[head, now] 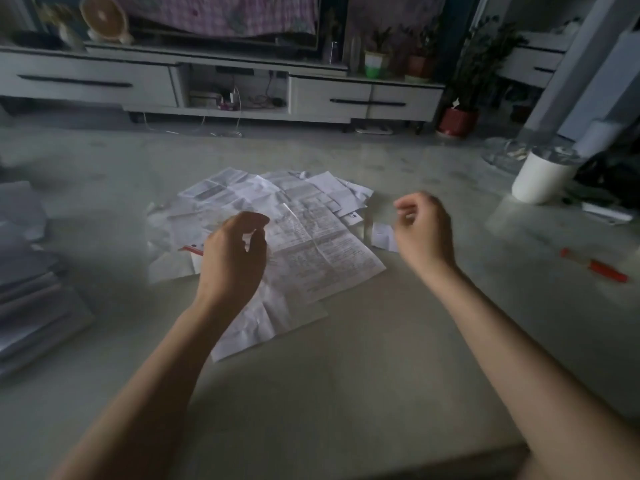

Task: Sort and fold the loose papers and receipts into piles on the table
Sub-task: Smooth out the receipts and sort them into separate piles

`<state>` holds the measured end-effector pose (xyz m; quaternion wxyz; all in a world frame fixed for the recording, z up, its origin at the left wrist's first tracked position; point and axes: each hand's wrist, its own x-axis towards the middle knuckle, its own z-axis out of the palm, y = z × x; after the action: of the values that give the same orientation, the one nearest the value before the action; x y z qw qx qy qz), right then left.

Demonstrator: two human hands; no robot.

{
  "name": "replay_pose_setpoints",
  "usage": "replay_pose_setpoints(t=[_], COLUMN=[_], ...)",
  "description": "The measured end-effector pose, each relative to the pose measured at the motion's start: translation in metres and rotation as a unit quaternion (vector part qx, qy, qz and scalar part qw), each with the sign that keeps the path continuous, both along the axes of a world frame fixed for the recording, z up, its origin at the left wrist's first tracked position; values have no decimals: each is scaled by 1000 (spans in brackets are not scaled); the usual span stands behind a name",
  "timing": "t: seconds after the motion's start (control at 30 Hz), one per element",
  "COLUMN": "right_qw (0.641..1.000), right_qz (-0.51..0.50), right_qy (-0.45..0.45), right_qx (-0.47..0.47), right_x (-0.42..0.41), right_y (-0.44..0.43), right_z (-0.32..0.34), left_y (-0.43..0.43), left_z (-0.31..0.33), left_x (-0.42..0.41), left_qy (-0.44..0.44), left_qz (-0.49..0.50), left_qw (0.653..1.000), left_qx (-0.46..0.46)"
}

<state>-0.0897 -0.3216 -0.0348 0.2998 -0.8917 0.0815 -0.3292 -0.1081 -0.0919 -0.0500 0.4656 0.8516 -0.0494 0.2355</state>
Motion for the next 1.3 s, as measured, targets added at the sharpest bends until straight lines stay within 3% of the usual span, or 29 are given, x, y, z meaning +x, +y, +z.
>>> replay_pose_setpoints(t=[0.1,0.17,0.37,0.53,0.77,0.93,1.03,1.13,1.2,1.3], right_qw=[985,968,900,875,900,919,936,955,942,907], right_qz=[159,210,317,333,298,302,299,297,302,307], right_qy=[55,122,233,288,164,52,-2,-18,-1,39], right_qx=[-35,-66,-190,-203,-274,-248,-185,16,146,286], right_x=[-6,-5,-1,1,-2,4,7,4,-4,-13], right_y=[35,46,60,62,63,65,64,66,71,75], right_z=[-12,-18,-15,-16,-17,-21,-12,11,27,40], left_y=[6,8,3,2,5,3,4,5,5,6], left_z=[2,1,-12,-13,-15,-10,-5,4,7,11], left_x=[2,3,5,5,4,2,1,-1,-2,-3], left_qy=[12,28,57,53,40,23,37,63,91,118], left_qz=[27,25,-66,-94,-87,-80,-73,-133,-158,-204], left_qw=[999,999,986,985,989,993,997,964,938,913], left_qx=[-12,2,141,135,114,87,-16,-221,-295,-332])
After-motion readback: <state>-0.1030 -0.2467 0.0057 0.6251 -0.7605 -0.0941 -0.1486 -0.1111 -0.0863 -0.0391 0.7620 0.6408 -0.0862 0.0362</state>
